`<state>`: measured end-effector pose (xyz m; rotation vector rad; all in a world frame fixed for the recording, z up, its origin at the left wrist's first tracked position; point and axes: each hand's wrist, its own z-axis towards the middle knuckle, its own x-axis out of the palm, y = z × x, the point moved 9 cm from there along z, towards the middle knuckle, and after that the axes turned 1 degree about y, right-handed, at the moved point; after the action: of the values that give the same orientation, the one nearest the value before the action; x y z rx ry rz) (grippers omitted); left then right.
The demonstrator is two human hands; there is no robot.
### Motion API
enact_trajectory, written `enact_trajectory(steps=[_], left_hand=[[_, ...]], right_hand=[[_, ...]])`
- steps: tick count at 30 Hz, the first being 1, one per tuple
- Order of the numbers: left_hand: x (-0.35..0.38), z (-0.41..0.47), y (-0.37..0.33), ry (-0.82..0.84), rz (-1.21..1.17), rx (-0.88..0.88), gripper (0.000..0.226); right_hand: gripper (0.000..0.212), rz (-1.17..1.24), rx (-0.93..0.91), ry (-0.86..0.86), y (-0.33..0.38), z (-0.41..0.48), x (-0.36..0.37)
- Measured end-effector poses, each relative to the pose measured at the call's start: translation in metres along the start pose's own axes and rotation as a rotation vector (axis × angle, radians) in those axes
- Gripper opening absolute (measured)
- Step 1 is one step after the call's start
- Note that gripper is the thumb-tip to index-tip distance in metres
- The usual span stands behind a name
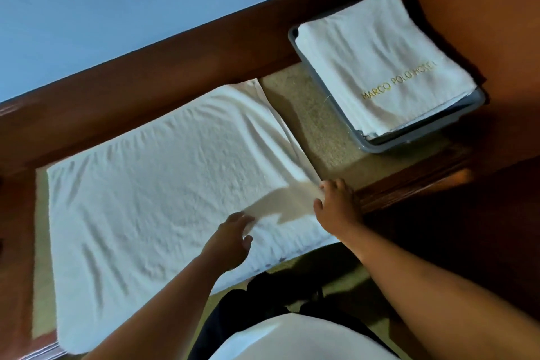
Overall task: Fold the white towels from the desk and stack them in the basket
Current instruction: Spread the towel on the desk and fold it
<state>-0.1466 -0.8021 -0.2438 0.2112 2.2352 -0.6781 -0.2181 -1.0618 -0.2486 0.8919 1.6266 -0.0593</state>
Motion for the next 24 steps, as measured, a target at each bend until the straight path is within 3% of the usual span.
enact_trajectory(steps=[7, 13, 17, 20, 24], left_hand=[[-0.041, 0.033, 0.052, -0.068, -0.001, -0.081, 0.055], [-0.098, 0.077, 0.091, -0.028, 0.058, -0.136, 0.059], [-0.151, 0.122, 0.128, -0.049, 0.091, -0.160, 0.066], [-0.176, 0.144, 0.158, -0.074, 0.082, -0.192, 0.068], [-0.195, 0.164, 0.192, -0.167, 0.096, -0.102, 0.067]], right_hand=[[0.040, -0.024, -0.056, 0.081, 0.047, 0.082, 0.004], [0.042, -0.004, 0.001, 0.149, 0.090, 0.160, 0.007], [0.042, 0.080, 0.056, 0.157, 0.127, 0.227, 0.006], [0.036, 0.271, 0.174, 0.194, 0.151, 0.278, 0.007], [0.028, 0.472, 0.344, 0.278, 0.185, 0.347, 0.015]])
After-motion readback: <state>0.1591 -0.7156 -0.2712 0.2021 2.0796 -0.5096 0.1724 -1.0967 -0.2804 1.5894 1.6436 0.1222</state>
